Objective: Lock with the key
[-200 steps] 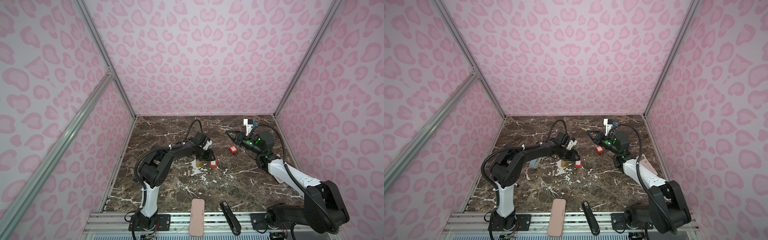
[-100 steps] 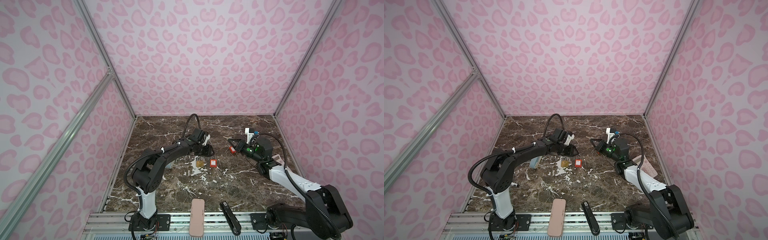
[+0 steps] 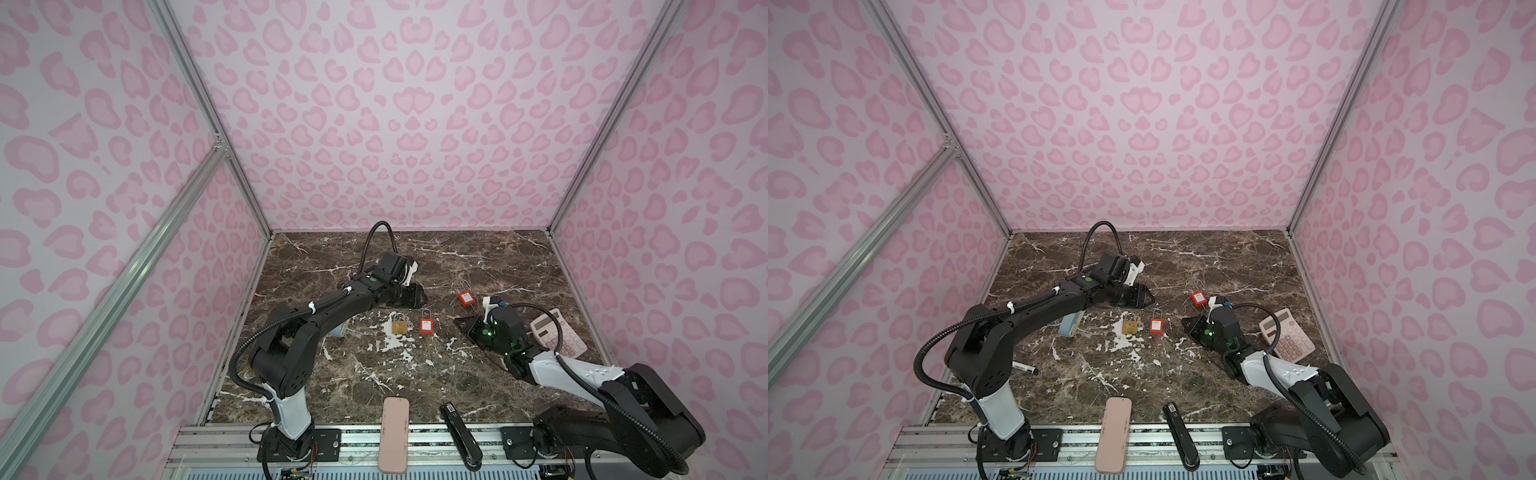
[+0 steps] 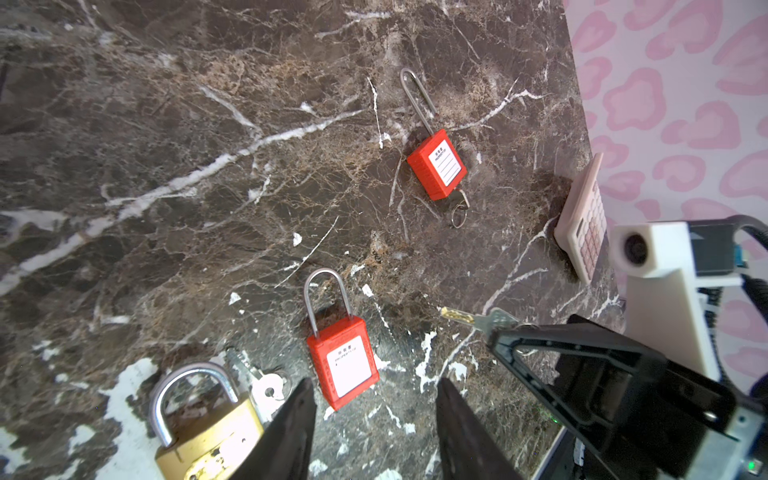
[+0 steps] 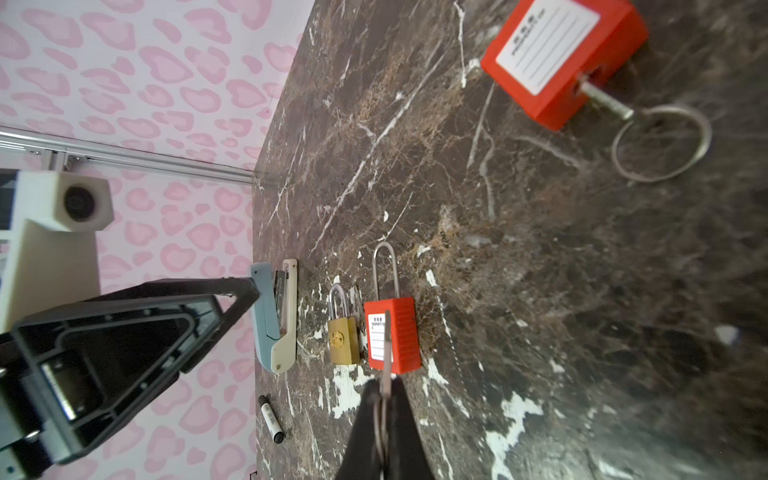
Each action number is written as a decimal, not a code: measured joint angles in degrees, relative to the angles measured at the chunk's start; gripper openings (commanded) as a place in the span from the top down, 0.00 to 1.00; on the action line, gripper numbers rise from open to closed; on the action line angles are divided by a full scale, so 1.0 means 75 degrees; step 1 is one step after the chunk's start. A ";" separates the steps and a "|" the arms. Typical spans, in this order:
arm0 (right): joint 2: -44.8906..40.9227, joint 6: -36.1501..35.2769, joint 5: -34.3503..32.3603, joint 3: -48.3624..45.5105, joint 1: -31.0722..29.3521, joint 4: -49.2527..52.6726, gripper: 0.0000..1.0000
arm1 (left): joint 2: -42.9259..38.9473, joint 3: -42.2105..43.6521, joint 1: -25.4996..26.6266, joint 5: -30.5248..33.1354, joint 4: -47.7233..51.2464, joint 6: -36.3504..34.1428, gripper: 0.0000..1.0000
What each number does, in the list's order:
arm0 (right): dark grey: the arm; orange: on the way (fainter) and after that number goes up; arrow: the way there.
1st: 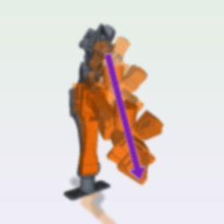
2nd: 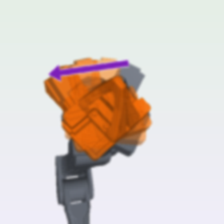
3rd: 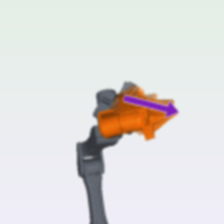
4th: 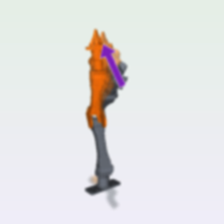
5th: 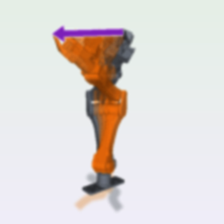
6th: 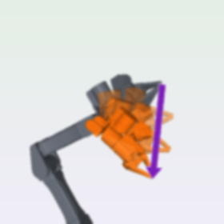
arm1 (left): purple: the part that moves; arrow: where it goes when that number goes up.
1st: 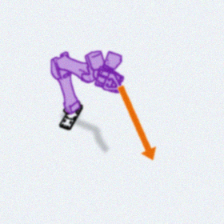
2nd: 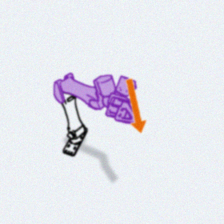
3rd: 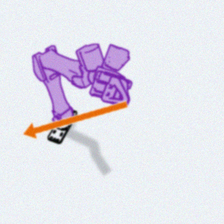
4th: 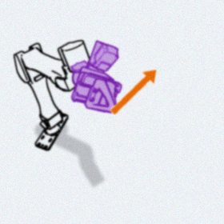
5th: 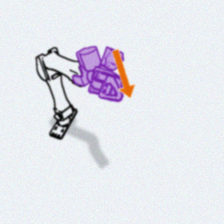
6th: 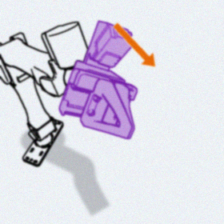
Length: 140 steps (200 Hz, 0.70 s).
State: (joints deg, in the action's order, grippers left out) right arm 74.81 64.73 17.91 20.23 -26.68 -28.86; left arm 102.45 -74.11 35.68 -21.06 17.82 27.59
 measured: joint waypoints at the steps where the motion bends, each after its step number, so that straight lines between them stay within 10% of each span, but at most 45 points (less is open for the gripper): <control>1: 0.0023 0.0023 -0.0015 0.0003 -0.0015 -0.0015 1.00 | -0.0006 0.0003 0.0000 0.0000 0.0000 0.0003 0.50; 140: 0.1789 0.0866 -0.0283 0.0189 -0.0478 -0.1431 1.00 | -0.0119 0.0289 -0.0015 -0.0283 -0.0493 0.0460 0.50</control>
State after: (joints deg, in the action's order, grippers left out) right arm 88.23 71.22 15.79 21.65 -30.26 -39.59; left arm 101.56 -71.94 35.57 -23.18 14.13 31.05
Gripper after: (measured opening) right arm 0.049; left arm 0.501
